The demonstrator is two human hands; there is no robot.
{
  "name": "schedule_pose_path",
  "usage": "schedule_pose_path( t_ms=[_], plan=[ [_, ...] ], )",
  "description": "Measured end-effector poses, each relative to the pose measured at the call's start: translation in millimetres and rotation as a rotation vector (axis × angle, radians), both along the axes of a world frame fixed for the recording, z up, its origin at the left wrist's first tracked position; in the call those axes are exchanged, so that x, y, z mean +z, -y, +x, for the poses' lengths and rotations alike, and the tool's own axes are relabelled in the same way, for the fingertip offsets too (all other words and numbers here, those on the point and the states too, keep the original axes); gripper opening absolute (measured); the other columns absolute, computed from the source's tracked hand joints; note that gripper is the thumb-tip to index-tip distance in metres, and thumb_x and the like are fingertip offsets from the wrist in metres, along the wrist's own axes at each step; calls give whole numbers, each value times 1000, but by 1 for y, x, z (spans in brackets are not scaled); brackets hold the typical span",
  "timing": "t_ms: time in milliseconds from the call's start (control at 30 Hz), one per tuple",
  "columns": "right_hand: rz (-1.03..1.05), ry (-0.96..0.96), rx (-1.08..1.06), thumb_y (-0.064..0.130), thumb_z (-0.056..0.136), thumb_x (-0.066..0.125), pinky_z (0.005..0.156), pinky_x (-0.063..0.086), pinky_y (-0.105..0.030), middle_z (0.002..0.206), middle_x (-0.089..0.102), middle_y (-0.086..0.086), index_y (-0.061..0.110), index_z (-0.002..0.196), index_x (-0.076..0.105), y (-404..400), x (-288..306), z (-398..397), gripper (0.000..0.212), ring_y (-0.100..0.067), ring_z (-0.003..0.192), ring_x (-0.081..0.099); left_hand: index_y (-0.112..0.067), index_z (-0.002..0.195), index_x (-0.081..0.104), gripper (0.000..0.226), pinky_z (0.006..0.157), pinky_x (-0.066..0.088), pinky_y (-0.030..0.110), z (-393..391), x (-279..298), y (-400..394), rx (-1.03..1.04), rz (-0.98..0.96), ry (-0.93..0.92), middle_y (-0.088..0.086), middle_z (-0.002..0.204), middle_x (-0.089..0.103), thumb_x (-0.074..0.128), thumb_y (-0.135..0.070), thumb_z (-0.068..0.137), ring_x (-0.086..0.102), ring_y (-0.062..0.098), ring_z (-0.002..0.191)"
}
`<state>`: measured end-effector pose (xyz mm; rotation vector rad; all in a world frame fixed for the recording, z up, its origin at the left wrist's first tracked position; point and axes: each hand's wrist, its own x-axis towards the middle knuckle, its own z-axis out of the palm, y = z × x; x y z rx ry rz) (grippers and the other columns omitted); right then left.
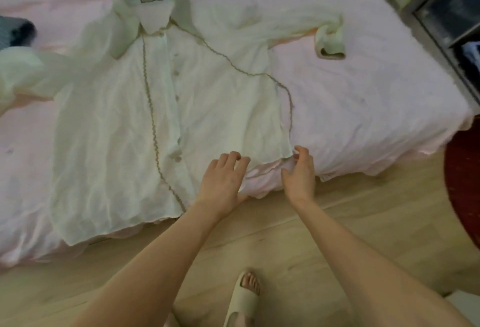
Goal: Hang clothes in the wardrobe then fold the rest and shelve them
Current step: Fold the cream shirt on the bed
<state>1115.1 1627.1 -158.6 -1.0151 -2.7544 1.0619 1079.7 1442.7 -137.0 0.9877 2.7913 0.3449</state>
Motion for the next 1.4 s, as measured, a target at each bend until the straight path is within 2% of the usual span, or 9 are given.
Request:
schedule_pose_path(
  t_ms=[133,200,333,533,700,867,1133,1267,1400],
  plan=[
    [-28,-3,109,8,82,65,83,41,-29,115,55,-8,11,122,51,-9,-7,-8,42,-23,106,53,-13,121,52,93,64,49,35,-7,-11,-22,23,-173,50,10,108,57,89,-28,37,58,30,88],
    [-57,-13,121,8,85,62,76,40,-25,101,63,-7,9,107,61,-13,-5,-12,22,-23,95,59,-14,127,45,83,67,48,36,-8,-11,-28,85,-222,86,7,116,50,83,-18,53,54,29,95],
    [-234,-144,63,8,87,63,67,42,-12,81,65,1,10,90,66,-24,9,-28,4,-14,78,60,-10,106,54,15,67,46,38,-20,-2,-34,435,123,268,6,96,58,47,-17,96,58,28,82],
    [-338,-225,62,12,90,62,71,46,-17,84,64,-1,9,88,63,-30,31,-54,4,-9,77,57,-5,81,54,27,50,30,22,-42,7,-19,961,466,394,-1,66,51,42,-19,100,46,15,61],
    [-244,-86,104,4,85,58,74,41,-21,95,56,-3,11,95,56,-37,30,-60,12,-14,82,52,-16,98,60,11,69,45,24,-38,11,-25,696,356,442,-5,90,62,58,-25,93,57,12,81],
    [-412,12,-9,14,89,61,76,39,-18,96,59,1,9,102,57,-37,21,-51,15,-14,90,56,-24,136,42,49,86,47,34,-29,8,-49,314,54,373,-6,123,52,59,-27,90,50,16,112],
    [-623,53,-235,16,88,54,65,44,-29,74,60,-4,11,71,61,-45,18,-53,19,-20,71,54,-22,138,49,42,84,44,34,-31,-3,-85,229,121,341,3,113,59,47,-24,96,56,22,106],
    [-487,151,-77,23,81,73,70,50,-31,71,66,-8,0,74,68,-51,24,-45,25,-22,70,61,-22,129,56,34,84,46,34,-21,1,-88,198,156,351,0,109,60,50,-29,97,58,20,101],
    [-277,47,-231,16,78,74,73,51,-32,74,68,-7,3,73,67,-75,37,-35,16,-25,76,63,-25,133,49,38,84,42,29,-11,5,-93,153,142,369,-5,113,60,52,-26,95,57,16,104]
  ],
)
